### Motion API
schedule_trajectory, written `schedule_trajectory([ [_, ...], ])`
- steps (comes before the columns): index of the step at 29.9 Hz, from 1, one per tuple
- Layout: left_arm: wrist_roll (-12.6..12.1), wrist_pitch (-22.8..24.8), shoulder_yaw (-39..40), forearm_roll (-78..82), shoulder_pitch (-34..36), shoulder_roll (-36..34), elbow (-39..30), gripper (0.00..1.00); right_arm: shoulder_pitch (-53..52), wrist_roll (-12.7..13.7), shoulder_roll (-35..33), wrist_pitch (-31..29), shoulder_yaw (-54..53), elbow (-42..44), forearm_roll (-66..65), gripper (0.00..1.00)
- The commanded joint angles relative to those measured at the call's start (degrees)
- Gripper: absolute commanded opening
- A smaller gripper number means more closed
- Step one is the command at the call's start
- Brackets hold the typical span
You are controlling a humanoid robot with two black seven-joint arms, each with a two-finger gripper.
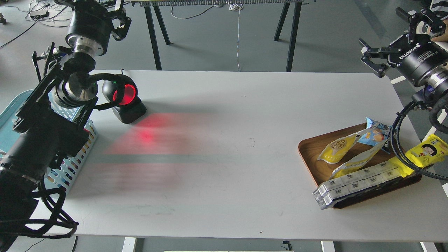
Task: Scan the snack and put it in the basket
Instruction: 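Move the right gripper from its raised pose toward the wooden tray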
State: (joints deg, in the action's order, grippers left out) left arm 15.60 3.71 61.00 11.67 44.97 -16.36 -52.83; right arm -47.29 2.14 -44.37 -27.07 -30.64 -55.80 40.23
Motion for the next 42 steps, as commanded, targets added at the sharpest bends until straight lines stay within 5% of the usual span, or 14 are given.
schedule_trajectory([
  [1,-0.48,0.16,-0.18,-0.15,0.20,0.02,-0.08,1.00,0.00,0.06,-0.19,0.00,0.67,-0.10,-0.32,0.99],
  [14,-0.39,0.07,-0.53,0.02,-0.59,-2.35,-1.04,1.00,-3.15,-0.03,-2.64,1.05,5.48,-0.71,-3.75,0.99],
  [23,-0.04,-0.89,0.26,0.11,-0.41,-4.82,-4.29,1.00,-18.53,-0.12,-10.47,1.31,23.24,-8.61,-3.58,0.99],
  [42,-0.22,-1.42,-0.35,0.11,0.38,-5.17,-5.08,1.00,-44.28,0.50,-11.97,1.14,49.51,-14.16,-8.32,0.99],
])
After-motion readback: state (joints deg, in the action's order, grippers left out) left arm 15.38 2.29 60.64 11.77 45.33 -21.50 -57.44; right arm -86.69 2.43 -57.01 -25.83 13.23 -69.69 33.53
